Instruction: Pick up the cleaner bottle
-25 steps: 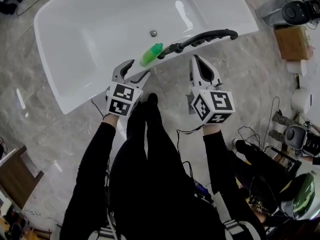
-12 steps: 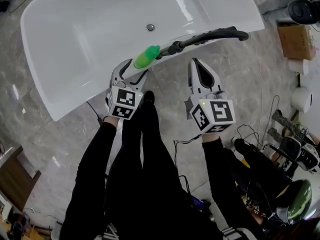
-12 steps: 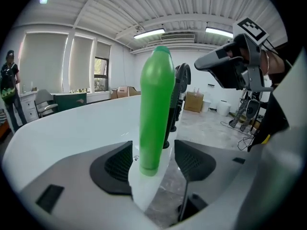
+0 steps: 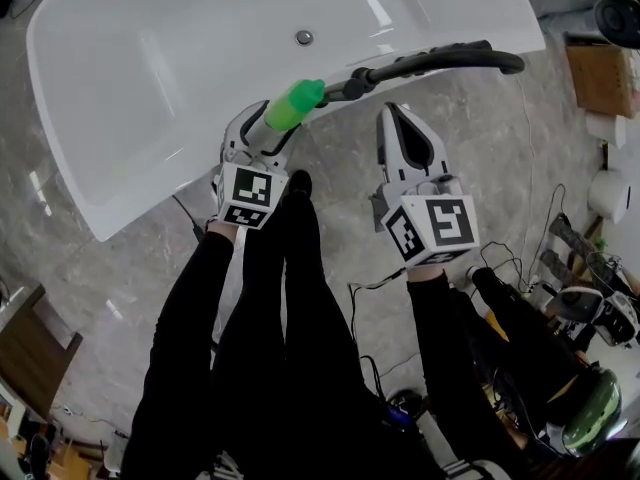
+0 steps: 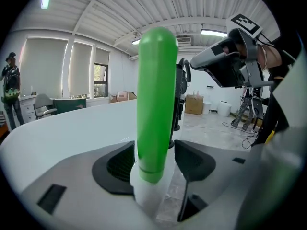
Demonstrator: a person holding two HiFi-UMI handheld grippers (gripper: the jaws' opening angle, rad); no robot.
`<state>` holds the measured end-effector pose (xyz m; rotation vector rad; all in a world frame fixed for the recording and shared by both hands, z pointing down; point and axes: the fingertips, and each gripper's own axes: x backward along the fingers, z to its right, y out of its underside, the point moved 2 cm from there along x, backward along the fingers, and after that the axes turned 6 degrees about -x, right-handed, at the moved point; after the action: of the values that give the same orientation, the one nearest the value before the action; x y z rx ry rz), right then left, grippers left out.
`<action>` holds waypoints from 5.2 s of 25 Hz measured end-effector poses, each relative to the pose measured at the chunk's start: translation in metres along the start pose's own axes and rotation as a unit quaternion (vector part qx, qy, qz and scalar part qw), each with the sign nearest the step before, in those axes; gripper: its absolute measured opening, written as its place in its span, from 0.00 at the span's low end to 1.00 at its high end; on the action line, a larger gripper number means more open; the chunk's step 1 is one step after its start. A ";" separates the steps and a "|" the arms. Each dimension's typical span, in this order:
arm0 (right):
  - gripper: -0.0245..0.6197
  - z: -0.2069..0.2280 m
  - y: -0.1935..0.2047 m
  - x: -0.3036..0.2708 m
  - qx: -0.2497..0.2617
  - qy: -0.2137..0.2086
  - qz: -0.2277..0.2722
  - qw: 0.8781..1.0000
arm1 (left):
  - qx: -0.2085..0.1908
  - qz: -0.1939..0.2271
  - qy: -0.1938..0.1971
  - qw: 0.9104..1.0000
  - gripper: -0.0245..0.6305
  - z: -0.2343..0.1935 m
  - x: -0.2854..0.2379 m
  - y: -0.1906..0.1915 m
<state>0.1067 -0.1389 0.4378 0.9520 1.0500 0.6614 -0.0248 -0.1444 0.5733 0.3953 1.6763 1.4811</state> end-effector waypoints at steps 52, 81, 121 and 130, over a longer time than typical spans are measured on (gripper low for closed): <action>0.04 0.003 0.043 -0.026 -0.040 -0.016 -0.003 0.999 | -0.027 0.067 -0.005 0.997 0.36 0.000 -0.038 -0.020; 0.04 -0.002 -0.017 -0.008 -0.022 -0.026 0.035 0.999 | -0.048 0.094 -0.023 0.994 0.34 -0.024 0.003 -0.100; 0.04 0.028 -0.218 0.011 0.023 -0.123 0.140 0.982 | -0.087 0.115 -0.044 0.989 0.34 -0.041 -0.001 -0.301; 0.04 0.016 -0.245 0.002 0.033 -0.142 0.141 0.979 | -0.084 0.121 -0.055 0.988 0.34 -0.056 0.006 -0.326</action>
<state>0.1261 -0.2533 0.2218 1.2274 0.6942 0.7004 0.0238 -0.2587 0.2666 0.5941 1.4428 1.7310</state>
